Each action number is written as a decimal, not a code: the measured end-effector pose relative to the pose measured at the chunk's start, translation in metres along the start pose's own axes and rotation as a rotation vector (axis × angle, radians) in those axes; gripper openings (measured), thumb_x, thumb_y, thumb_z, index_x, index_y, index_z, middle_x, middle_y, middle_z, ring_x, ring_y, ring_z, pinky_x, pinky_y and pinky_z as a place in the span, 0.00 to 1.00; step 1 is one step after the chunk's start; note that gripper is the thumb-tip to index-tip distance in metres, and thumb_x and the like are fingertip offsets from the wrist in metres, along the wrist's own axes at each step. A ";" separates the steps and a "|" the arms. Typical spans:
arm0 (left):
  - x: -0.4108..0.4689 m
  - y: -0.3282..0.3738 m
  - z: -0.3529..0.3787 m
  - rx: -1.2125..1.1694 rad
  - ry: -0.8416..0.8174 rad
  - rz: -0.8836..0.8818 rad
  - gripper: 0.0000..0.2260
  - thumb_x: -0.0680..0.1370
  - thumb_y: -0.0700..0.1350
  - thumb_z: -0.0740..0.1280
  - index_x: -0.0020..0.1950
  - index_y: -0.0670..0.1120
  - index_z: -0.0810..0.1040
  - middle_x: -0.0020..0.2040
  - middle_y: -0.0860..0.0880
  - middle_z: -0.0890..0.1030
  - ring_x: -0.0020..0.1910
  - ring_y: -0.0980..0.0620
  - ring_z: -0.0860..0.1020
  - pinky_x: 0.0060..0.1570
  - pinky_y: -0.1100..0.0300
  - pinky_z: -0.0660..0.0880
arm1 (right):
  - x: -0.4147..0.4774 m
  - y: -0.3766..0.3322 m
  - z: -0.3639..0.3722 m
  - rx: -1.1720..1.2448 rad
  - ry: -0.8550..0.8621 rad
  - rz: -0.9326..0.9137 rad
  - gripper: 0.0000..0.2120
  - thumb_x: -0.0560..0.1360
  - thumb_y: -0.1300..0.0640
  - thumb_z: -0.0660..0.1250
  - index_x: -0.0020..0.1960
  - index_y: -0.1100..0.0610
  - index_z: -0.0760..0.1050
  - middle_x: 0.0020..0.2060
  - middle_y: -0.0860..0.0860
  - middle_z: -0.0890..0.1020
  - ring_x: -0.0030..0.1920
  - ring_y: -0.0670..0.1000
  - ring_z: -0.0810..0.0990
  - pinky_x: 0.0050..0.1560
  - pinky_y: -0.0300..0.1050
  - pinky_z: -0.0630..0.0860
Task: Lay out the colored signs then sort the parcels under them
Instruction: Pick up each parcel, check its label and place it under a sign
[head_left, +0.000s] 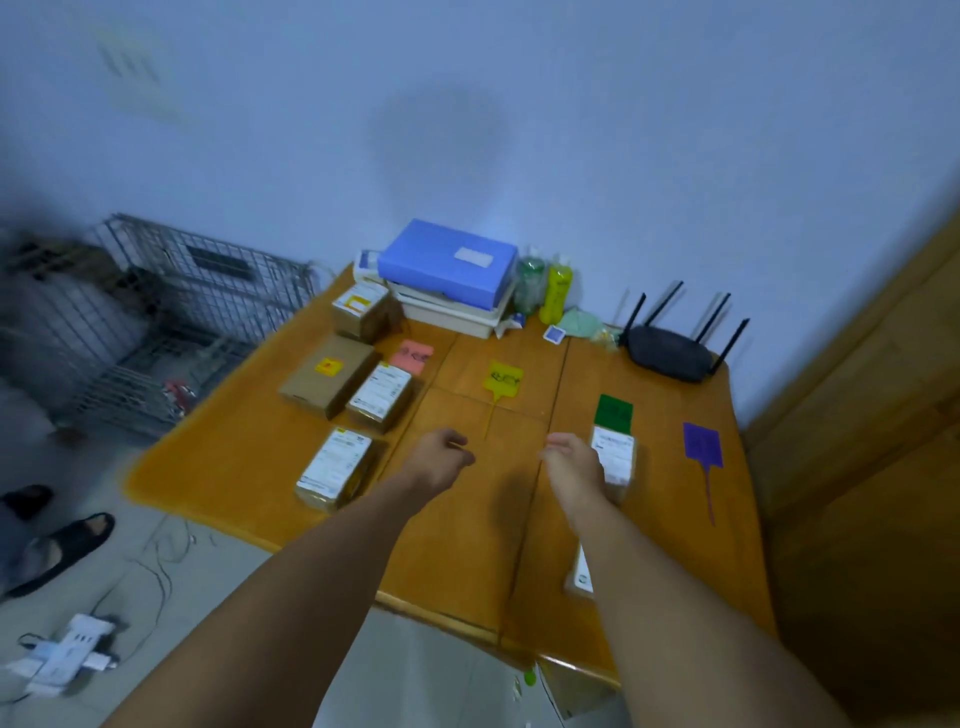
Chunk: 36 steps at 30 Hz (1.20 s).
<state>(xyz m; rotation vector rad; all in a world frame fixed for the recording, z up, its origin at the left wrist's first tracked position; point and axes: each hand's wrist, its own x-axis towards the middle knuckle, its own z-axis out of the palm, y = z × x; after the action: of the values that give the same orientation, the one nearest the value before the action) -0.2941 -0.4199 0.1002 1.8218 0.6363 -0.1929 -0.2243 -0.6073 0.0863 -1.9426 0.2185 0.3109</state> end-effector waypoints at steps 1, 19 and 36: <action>-0.003 0.005 -0.021 -0.001 0.035 0.016 0.14 0.79 0.45 0.70 0.64 0.44 0.77 0.56 0.40 0.81 0.55 0.41 0.81 0.56 0.41 0.80 | -0.005 -0.015 0.011 0.000 -0.010 -0.015 0.12 0.75 0.61 0.67 0.57 0.50 0.78 0.53 0.48 0.82 0.52 0.51 0.79 0.51 0.44 0.73; -0.005 0.020 -0.253 -0.027 0.184 0.178 0.12 0.82 0.41 0.66 0.65 0.42 0.77 0.58 0.42 0.80 0.58 0.40 0.80 0.58 0.43 0.80 | -0.040 -0.161 0.169 -0.006 -0.065 -0.160 0.12 0.76 0.59 0.67 0.58 0.50 0.77 0.52 0.47 0.81 0.49 0.48 0.78 0.44 0.43 0.71; 0.180 0.058 -0.373 0.039 0.168 0.187 0.16 0.81 0.45 0.68 0.68 0.43 0.77 0.62 0.43 0.79 0.61 0.43 0.78 0.63 0.43 0.77 | 0.074 -0.253 0.312 0.070 -0.057 -0.073 0.19 0.77 0.57 0.68 0.68 0.51 0.76 0.60 0.50 0.80 0.55 0.50 0.76 0.41 0.41 0.71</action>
<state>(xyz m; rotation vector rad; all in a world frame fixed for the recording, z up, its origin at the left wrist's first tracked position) -0.1803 -0.0301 0.1997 1.9370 0.5770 0.0734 -0.1151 -0.2231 0.1714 -1.8657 0.1191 0.3055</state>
